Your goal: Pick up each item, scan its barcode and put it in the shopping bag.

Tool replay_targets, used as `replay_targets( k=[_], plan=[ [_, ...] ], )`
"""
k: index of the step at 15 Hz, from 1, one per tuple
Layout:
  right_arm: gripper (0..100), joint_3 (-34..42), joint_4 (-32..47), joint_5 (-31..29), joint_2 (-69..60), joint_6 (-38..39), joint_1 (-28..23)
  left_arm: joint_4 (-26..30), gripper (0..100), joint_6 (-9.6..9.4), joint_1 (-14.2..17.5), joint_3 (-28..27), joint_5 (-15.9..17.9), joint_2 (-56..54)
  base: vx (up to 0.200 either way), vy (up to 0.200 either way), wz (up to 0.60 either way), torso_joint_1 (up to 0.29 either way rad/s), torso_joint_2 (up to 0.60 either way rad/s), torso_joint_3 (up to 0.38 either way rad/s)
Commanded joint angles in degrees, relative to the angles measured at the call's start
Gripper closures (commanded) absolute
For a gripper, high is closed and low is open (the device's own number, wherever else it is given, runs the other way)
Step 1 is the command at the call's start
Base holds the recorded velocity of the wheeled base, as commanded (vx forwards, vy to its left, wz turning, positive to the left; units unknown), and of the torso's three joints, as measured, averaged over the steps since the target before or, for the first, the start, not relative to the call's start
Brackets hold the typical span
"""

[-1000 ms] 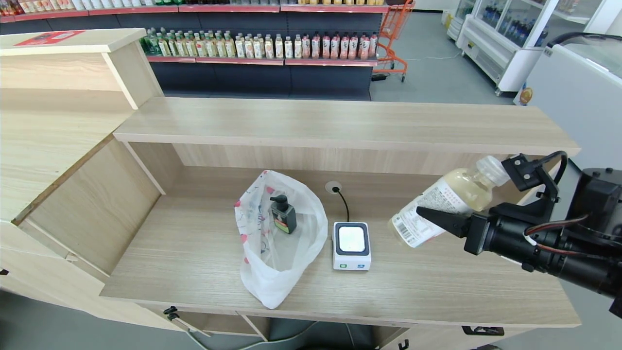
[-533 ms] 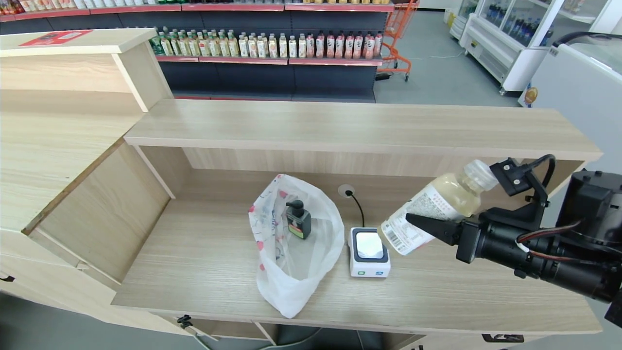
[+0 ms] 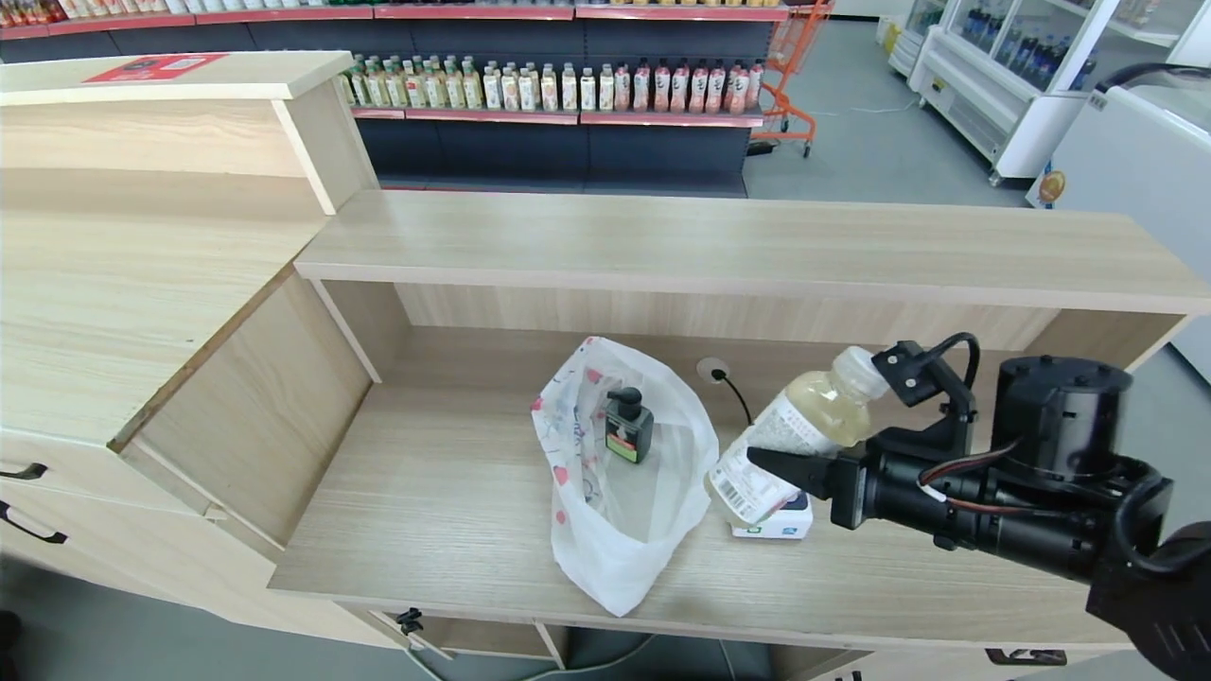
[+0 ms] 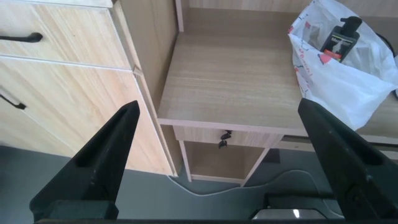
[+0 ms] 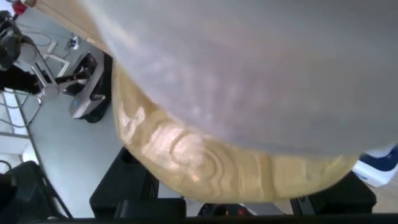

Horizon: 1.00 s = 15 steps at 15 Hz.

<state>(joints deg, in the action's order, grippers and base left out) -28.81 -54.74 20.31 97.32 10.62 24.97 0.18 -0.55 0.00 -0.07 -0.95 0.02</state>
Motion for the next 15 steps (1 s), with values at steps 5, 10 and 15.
replay_targets(
  k=[5,10,15],
  plan=[
    [100,-1.25,-3.45,-1.33,12.81,-8.68,0.87,-0.01,0,0.02,0.0,-0.01,-0.02,-0.02,0.0,0.0,0.0,0.0,0.0,0.0],
    [100,-12.06,-9.25,-10.91,26.17,-11.32,6.5,-0.01,0,0.02,0.0,0.07,-0.02,-0.02,0.0,0.0,0.0,0.0,0.0,0.0],
    [100,-19.36,-9.69,-11.34,33.82,-16.24,8.43,-0.01,0,0.02,0.0,-0.01,-0.02,-0.02,0.0,0.0,0.0,0.0,0.0,0.0]
  ],
)
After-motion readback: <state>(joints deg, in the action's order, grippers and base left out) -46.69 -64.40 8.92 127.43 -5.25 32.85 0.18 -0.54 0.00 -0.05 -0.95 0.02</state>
